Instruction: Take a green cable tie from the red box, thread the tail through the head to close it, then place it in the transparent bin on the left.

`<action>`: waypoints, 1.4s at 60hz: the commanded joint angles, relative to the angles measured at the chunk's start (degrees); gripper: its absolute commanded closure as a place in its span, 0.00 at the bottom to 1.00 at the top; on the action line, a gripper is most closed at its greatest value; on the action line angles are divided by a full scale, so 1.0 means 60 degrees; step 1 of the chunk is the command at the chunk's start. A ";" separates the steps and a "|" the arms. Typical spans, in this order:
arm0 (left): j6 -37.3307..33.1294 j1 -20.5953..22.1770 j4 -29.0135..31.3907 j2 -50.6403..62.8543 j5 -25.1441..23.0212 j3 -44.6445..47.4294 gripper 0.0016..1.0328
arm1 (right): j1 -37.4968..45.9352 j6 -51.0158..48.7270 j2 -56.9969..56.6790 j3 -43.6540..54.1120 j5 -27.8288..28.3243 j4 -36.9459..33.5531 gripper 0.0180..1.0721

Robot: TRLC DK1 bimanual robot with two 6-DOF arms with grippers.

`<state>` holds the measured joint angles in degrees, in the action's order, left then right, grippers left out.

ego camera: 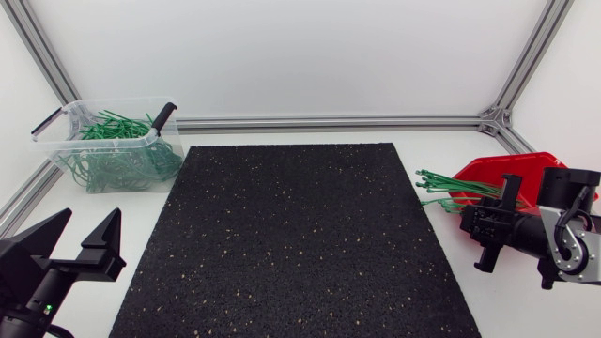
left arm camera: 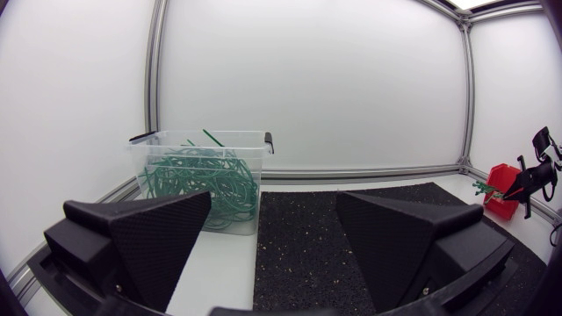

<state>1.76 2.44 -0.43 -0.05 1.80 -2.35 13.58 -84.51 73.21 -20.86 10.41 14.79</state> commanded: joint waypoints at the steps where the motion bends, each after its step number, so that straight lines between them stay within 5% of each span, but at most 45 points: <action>1: 0.0219 0.0063 0.0232 0.0082 0.0022 0.0362 0.04 | -0.0037 -0.0300 0.0015 0.0181 -0.0051 -0.0003 0.94; 17: 0.0219 0.0063 0.0232 0.0082 0.0007 0.0362 0.04 | 0.0036 -0.0329 -0.0937 0.0035 0.0081 -0.0853 0.94; 49: 0.0307 0.0121 0.0232 0.0038 -0.0022 0.0362 0.04 | 0.0592 0.1692 -0.3266 -0.3422 0.1926 -0.5848 0.95; 59: 0.0307 0.0121 0.0232 -0.0006 -0.0022 0.0362 0.04 | 0.0461 0.2850 -0.3925 -0.4331 0.2234 -0.6551 0.94; 84: 0.0278 0.0092 0.0218 -0.0093 -0.0037 0.0362 0.04 | -0.2147 0.4681 -0.4042 -0.7377 0.2087 -1.1122 0.94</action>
<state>2.85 2.81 -0.43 -0.12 1.58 -2.35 3.62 -59.81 48.34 -62.26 22.74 -48.84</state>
